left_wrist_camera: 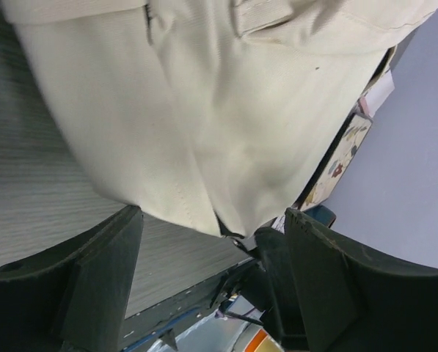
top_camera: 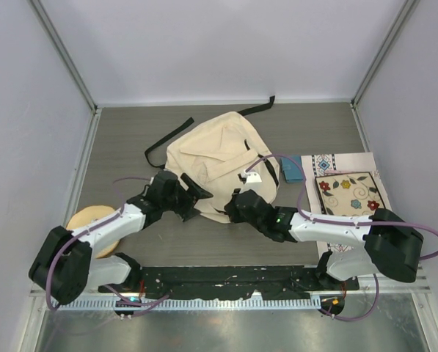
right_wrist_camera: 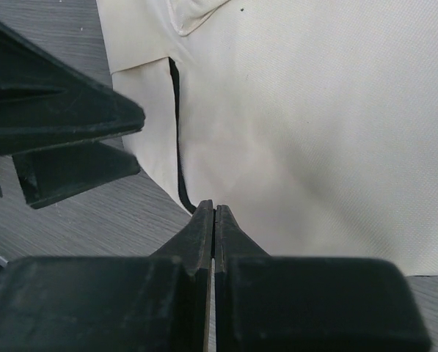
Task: Pack the student bag
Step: Zip the student bag at the center of the board.
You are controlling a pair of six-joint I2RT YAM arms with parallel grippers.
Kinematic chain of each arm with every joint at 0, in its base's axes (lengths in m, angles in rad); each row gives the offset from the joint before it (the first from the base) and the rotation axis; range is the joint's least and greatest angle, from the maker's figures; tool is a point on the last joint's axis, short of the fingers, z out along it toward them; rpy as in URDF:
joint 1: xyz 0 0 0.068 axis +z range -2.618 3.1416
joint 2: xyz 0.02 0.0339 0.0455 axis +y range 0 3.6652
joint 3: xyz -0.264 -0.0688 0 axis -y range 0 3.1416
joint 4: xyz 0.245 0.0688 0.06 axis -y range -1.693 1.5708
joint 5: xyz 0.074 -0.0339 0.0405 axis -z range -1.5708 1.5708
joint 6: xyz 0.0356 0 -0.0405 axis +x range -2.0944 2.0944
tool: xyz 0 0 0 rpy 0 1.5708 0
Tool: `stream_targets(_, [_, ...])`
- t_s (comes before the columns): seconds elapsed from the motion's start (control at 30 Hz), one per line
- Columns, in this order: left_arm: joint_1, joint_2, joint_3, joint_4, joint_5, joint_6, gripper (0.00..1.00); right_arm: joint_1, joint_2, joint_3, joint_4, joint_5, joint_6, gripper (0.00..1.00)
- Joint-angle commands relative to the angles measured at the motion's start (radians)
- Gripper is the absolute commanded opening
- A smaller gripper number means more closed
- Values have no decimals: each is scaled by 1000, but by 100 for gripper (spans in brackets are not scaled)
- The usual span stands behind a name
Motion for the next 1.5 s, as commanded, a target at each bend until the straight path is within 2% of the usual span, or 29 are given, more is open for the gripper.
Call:
stream_targets(0.0, [-8, 71, 79, 127, 16, -3, 80, 13, -27, 25, 49, 15, -1, 1])
stream_targets(0.23, [-11, 198, 88, 208, 80, 11, 71, 27, -24, 21, 61, 14, -4, 1])
stream_targets(0.53, [-28, 333, 65, 296, 110, 17, 67, 44, -20, 21, 75, 14, -7, 1])
stream_targets(0.67, [-37, 401, 64, 362, 128, 18, 57, 53, -24, 19, 75, 15, -12, 1])
stream_targets(0.7, [-39, 414, 64, 371, 131, 20, 49, 56, -27, 19, 75, 17, -14, 1])
stream_targets(0.73, [-43, 434, 64, 386, 133, 21, 46, 58, -27, 18, 75, 18, -12, 1])
stream_targets(0.77, [-45, 444, 64, 394, 134, 20, 37, 58, -30, 16, 74, 18, -15, 1])
stream_targets(0.87, [-46, 473, 57, 423, 134, 20, 30, 64, -33, 16, 73, 23, -18, 1])
stream_targets(0.97, [-46, 503, 57, 451, 145, 11, 16, 67, -35, 16, 70, 23, -23, 1])
stream_targets(1.03, [-46, 516, 54, 478, 150, 3, 11, 69, -35, 18, 69, 21, -26, 1])
stream_targets(1.07, [-46, 525, 54, 484, 153, 0, 3, 69, -37, 18, 69, 23, -26, 1])
stream_targets(1.1, [-46, 528, 53, 489, 154, -3, 1, 69, -35, 18, 69, 24, -26, 1])
stream_targets(1.47, [-46, 468, 44, 500, 124, 15, 0, 73, -27, 21, 64, 32, -18, 1])
